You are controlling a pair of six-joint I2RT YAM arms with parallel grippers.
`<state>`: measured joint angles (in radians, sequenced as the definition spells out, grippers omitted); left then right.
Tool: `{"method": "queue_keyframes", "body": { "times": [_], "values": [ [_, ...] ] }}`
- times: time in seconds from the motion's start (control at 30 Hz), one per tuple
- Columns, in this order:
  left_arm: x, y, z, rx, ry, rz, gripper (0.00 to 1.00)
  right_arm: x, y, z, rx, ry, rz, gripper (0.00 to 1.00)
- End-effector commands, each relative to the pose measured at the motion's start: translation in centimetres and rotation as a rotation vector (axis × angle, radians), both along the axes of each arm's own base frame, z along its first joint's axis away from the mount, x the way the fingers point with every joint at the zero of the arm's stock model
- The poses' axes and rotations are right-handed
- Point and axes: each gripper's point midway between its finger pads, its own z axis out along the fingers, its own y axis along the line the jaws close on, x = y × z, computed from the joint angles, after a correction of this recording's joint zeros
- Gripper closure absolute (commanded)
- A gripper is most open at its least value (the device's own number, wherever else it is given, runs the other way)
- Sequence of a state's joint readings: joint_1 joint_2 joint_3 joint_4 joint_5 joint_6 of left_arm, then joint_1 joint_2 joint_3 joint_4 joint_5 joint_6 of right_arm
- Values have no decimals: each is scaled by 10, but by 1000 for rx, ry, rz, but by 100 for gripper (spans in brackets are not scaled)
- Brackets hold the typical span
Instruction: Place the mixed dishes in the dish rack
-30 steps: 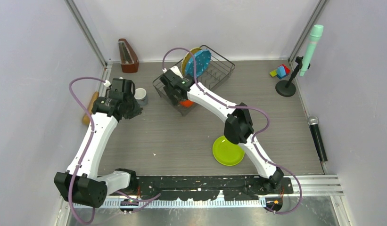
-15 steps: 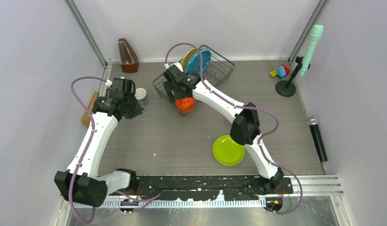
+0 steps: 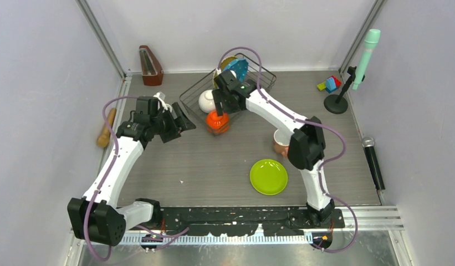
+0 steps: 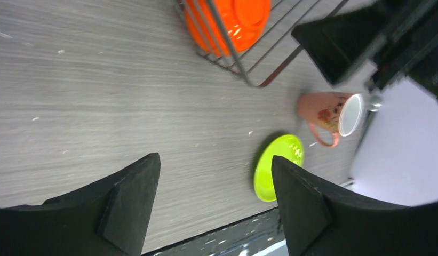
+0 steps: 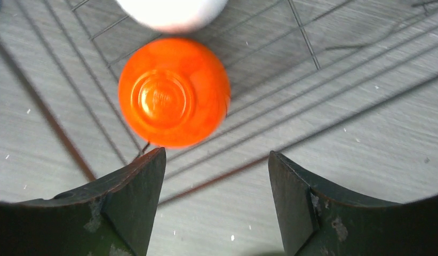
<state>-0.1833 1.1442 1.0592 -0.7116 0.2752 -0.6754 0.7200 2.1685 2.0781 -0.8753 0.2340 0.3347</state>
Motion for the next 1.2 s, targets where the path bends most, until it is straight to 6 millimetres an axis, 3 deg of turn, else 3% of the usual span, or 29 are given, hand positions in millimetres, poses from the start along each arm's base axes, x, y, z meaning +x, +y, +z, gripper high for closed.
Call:
{"method": "queue_keyframes", "body": {
  "times": [0.0, 0.1, 0.2, 0.37, 0.57, 0.83, 1.03, 1.17],
  "values": [
    [28, -30, 22, -193, -94, -12, 15, -19, -14, 103, 132, -188, -20, 23],
    [42, -33, 8, -201, -56, 63, 10, -34, -45, 120, 111, -236, -70, 20],
    [56, -42, -9, -186, 9, 171, 20, -51, -76, 129, 106, -270, -149, 15],
    [73, -65, -44, -120, 112, 273, 17, -81, -120, 141, 139, -332, -265, 12],
    [91, -64, -72, -39, 147, 357, 16, -122, -165, 150, 177, -370, -315, 11],
    [83, -52, -80, 23, 145, 364, 61, -169, -201, 107, 159, -287, -353, 11],
    [57, -38, -74, 172, 161, 209, 100, -174, -203, 92, 149, -256, -361, 11],
    [37, -35, -65, 199, 138, 95, 100, -173, -195, 91, 176, -234, -352, 11]
  ]
}}
